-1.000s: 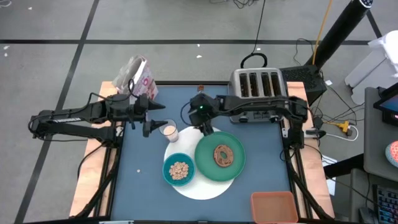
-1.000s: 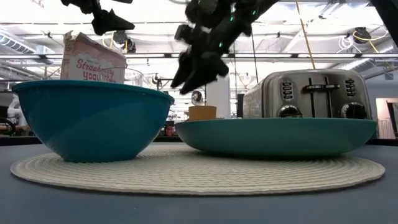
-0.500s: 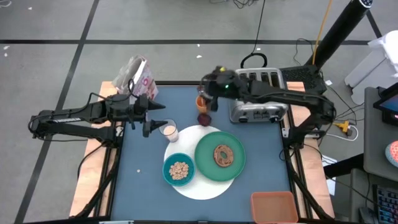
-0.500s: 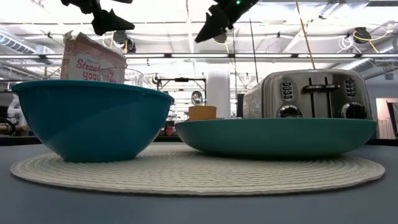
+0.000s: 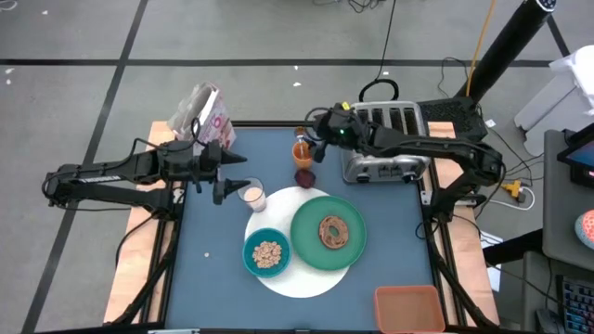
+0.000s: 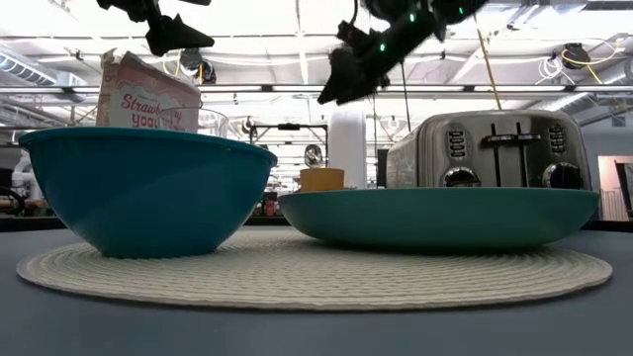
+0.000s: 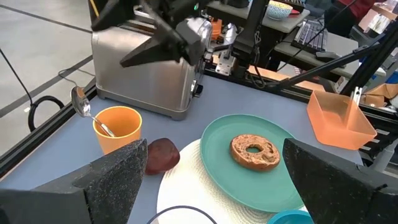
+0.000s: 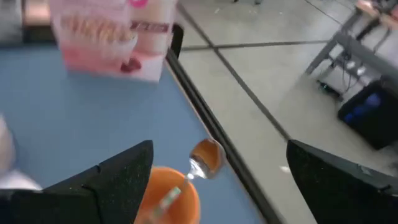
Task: Arrange a breakfast setting
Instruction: Put the blue patterned spoon on the table to the left of the white placemat
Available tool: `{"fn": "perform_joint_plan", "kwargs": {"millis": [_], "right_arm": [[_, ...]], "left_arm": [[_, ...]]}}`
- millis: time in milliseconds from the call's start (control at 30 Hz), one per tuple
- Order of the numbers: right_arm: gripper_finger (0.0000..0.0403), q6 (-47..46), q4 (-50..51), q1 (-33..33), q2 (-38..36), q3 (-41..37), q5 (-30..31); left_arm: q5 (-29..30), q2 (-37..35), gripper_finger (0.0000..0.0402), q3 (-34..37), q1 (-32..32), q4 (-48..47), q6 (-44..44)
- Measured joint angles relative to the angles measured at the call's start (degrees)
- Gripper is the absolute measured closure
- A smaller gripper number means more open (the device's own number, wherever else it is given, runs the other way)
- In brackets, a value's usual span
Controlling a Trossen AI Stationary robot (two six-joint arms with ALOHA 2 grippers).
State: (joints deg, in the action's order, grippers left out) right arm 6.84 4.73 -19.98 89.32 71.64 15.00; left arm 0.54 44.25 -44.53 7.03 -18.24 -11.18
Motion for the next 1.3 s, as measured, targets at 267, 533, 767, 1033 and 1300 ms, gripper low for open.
{"fn": "perform_joint_plan", "kwargs": {"millis": [267, 533, 767, 1033, 1300], "right_arm": [[0.0041, -11.8, -25.1, -2.9, 0.1, -14.8, -0.5], [0.0041, -15.6, -27.9, -5.9, 1.6, -15.0, -9.2], [0.0041, -12.0, -18.5, -5.4, 6.3, -5.4, -9.3], [0.0041, -16.7, -2.6, -5.6, 11.7, 5.5, -4.5], [0.0041, -21.1, -2.8, -5.4, 11.9, 2.1, -4.7]], "left_arm": [[0.0, 0.0, 0.0023, 0.0, 0.0, 0.0, 0.0], [0.0, 0.0, 0.0023, 0.0, 0.0, 0.0, 0.0], [0.0, 0.0, 0.0023, 0.0, 0.0, 0.7, -0.1], [0.0, 0.0, 0.0023, 0.0, -0.3, 0.4, -1.0], [0.0, 0.0, 0.0023, 0.0, -0.4, 0.3, -0.7]]}}
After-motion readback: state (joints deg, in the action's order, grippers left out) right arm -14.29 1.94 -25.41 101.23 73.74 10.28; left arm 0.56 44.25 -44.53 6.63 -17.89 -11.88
